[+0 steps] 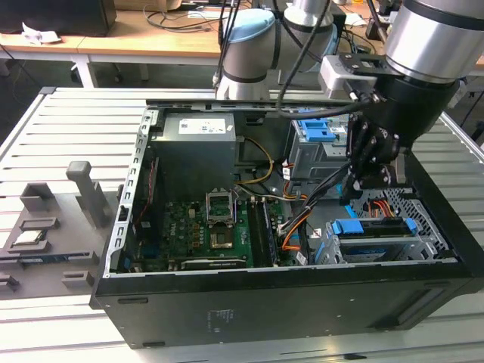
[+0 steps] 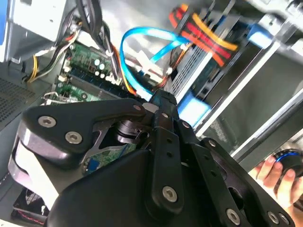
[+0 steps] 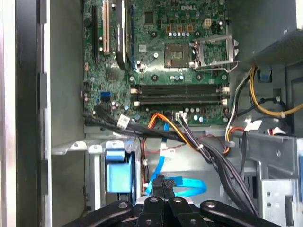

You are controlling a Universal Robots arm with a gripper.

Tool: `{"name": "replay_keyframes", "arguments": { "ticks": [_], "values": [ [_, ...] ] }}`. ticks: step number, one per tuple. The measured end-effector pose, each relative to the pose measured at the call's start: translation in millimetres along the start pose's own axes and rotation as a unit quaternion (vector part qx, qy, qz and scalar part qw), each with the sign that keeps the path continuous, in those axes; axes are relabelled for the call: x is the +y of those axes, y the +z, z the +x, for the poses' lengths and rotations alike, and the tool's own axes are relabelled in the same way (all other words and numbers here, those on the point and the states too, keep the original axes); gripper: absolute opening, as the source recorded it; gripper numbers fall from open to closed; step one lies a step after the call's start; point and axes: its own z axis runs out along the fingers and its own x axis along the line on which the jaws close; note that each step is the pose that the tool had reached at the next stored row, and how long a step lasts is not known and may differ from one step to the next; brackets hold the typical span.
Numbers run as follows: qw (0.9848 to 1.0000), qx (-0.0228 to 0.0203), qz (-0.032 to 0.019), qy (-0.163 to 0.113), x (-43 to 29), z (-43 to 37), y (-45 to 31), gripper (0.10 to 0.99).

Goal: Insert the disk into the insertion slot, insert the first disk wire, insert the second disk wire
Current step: 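Insert the second disk wire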

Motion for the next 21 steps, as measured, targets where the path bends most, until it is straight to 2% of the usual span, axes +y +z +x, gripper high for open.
{"name": "replay_keyframes", "arguments": {
  "ticks": [1, 4, 13, 17, 21],
  "values": [
    [1.0, 0.0, -0.0001, 0.0, -7.3, -0.2, -0.3, 0.102],
    [1.0, 0.0, -0.0001, 0.0, -13.1, -0.4, -0.6, 0.102],
    [1.0, 0.0, -0.0002, 0.0, -19.3, 9.0, -1.2, 0.102],
    [1.0, -0.0006, -0.0003, 0.001, -23.6, 24.4, -3.2, 0.102],
    [1.0, -0.0015, -0.0003, 0.002, -24.8, 32.6, -3.2, 0.102]
  ]
}}
